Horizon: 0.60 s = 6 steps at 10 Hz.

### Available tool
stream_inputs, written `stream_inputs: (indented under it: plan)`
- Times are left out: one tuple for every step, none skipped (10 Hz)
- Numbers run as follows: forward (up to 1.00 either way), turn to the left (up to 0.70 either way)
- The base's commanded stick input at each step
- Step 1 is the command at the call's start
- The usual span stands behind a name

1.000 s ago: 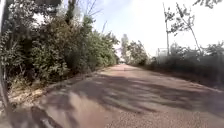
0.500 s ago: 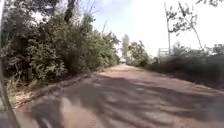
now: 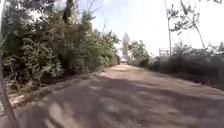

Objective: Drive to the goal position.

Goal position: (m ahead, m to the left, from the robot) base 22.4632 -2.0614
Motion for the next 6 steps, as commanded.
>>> stream_inputs:
  plan:
    - [0.70,0.00]
    - [0.70,0.00]
    - [0.70,0.01]
    - [0.70,0.02]
    - [0.70,0.03]
    - [0.70,0.03]
